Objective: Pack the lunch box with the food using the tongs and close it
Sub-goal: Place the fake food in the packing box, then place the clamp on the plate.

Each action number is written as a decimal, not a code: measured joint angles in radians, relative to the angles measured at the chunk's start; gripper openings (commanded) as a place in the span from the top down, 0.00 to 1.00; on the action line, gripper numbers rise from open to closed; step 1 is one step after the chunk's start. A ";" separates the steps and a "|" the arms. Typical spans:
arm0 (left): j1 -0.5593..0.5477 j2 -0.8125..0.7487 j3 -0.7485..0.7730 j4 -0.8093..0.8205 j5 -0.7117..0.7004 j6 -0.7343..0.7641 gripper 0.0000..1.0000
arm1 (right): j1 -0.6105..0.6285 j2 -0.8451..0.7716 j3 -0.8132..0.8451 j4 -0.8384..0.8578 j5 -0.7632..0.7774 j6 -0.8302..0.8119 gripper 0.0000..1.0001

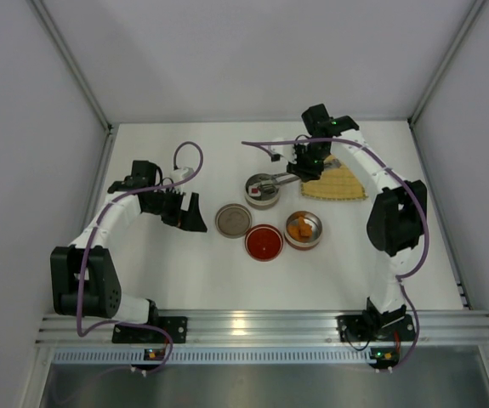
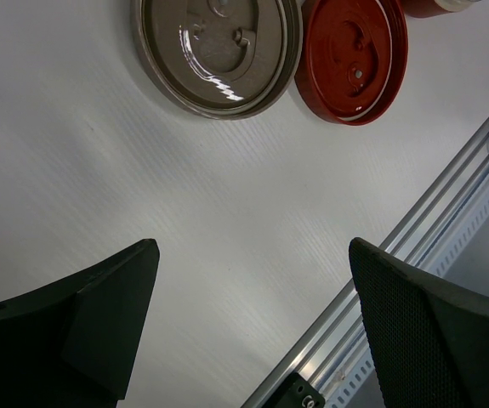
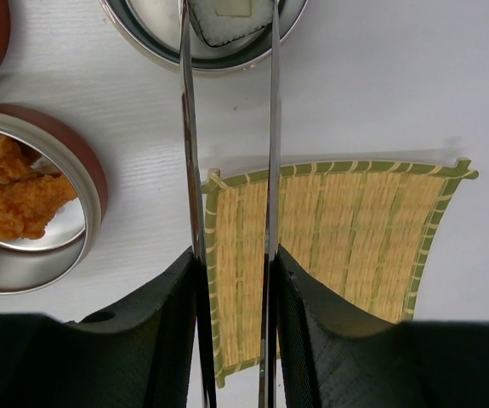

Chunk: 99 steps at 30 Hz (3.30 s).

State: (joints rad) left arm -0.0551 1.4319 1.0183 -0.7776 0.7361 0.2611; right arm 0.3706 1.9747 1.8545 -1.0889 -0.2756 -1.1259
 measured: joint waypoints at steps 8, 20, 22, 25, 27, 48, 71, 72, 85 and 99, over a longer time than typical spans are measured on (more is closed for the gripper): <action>0.000 0.000 0.000 0.000 0.000 0.003 0.02 | 0.000 0.000 0.000 0.000 0.010 -0.008 0.69; 0.000 0.000 0.000 0.000 0.000 0.004 0.02 | 0.000 0.030 0.001 0.000 0.024 -0.016 0.57; 0.000 0.000 0.000 0.000 0.000 0.004 0.02 | 0.000 0.032 0.001 0.000 0.027 -0.016 0.55; 0.000 0.000 0.000 0.000 0.000 0.004 0.02 | 0.000 0.032 0.001 0.000 0.029 -0.016 0.53; 0.000 0.000 0.000 0.000 0.000 0.004 0.02 | 0.000 0.033 0.001 0.000 0.031 -0.016 0.52; 0.000 -0.004 0.000 -0.008 0.003 0.010 0.02 | -0.005 -0.009 0.058 -0.005 -0.061 0.042 0.53; 0.000 -0.094 0.023 -0.014 -0.027 -0.024 0.02 | -0.498 -0.559 -0.650 0.469 -0.222 0.687 0.76; 0.000 -0.094 0.027 -0.015 -0.026 -0.024 0.02 | -0.501 -0.562 -0.661 0.466 -0.235 0.660 0.77; 0.000 -0.047 0.050 -0.040 -0.007 0.004 0.02 | -0.793 -0.107 -0.105 0.102 -0.389 -0.032 0.80; 0.000 0.047 0.074 -0.054 -0.012 0.011 0.02 | -0.743 0.024 -0.080 0.019 -0.325 -0.362 0.61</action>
State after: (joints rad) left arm -0.0551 1.4792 1.0924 -0.8318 0.7238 0.2718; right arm -0.3729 1.9991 1.7741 -1.0695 -0.6003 -1.4883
